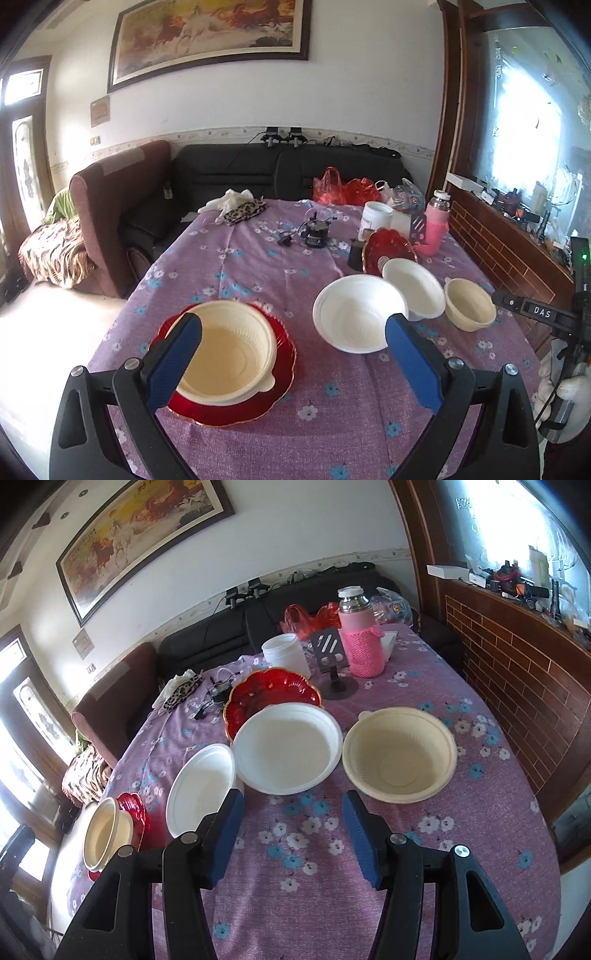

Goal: Organize plates and bowls
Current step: 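Move both grippers to the second red plate and grasp its rim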

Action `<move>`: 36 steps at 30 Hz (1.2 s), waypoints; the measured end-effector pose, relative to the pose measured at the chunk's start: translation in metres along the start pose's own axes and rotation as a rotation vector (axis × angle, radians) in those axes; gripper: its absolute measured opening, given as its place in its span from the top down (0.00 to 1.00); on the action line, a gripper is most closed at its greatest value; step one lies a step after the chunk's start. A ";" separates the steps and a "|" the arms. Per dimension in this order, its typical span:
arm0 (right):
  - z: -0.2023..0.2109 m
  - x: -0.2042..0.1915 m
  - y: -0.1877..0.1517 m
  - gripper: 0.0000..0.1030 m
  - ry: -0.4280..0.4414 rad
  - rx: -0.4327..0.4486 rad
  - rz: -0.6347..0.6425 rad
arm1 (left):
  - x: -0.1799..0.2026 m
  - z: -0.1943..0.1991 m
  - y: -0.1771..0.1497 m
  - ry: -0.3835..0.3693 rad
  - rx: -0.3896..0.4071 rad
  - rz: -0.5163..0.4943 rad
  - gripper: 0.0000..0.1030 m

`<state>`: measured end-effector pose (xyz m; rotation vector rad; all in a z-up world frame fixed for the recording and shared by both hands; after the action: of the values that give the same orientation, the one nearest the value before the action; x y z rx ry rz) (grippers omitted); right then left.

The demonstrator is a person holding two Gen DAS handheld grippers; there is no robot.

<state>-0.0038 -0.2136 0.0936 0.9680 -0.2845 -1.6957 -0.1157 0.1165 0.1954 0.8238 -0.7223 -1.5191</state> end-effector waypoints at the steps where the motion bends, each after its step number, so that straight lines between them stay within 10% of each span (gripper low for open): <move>1: 0.001 0.000 0.004 0.37 -0.002 0.005 0.004 | -0.002 0.001 0.008 -0.020 0.000 0.002 0.03; 15: -0.088 0.024 0.103 0.33 -0.043 -0.104 -0.057 | 0.029 -0.140 0.132 -0.138 -0.153 -0.068 0.03; 26: -0.228 0.017 0.137 0.33 -0.037 -0.256 -0.097 | 0.065 -0.322 0.111 -0.230 -0.405 0.018 0.04; 36: -0.292 0.033 0.133 0.33 -0.021 -0.366 -0.132 | 0.086 -0.381 0.096 -0.277 -0.501 -0.016 0.05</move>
<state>0.2964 -0.2097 -0.0242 0.7090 0.0788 -1.7991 0.2502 0.0267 0.0548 0.2463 -0.4954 -1.7478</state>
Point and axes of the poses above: each gripper's, at about its wrist camera, not at the fingertips, and z roughly against the way its jaws point, x to its right, y to its top, the point moved 1 cm from there along -z, roughly the way its jaws point, and after that the axes turned 11 degrees about -z, right-handed, at the moved point
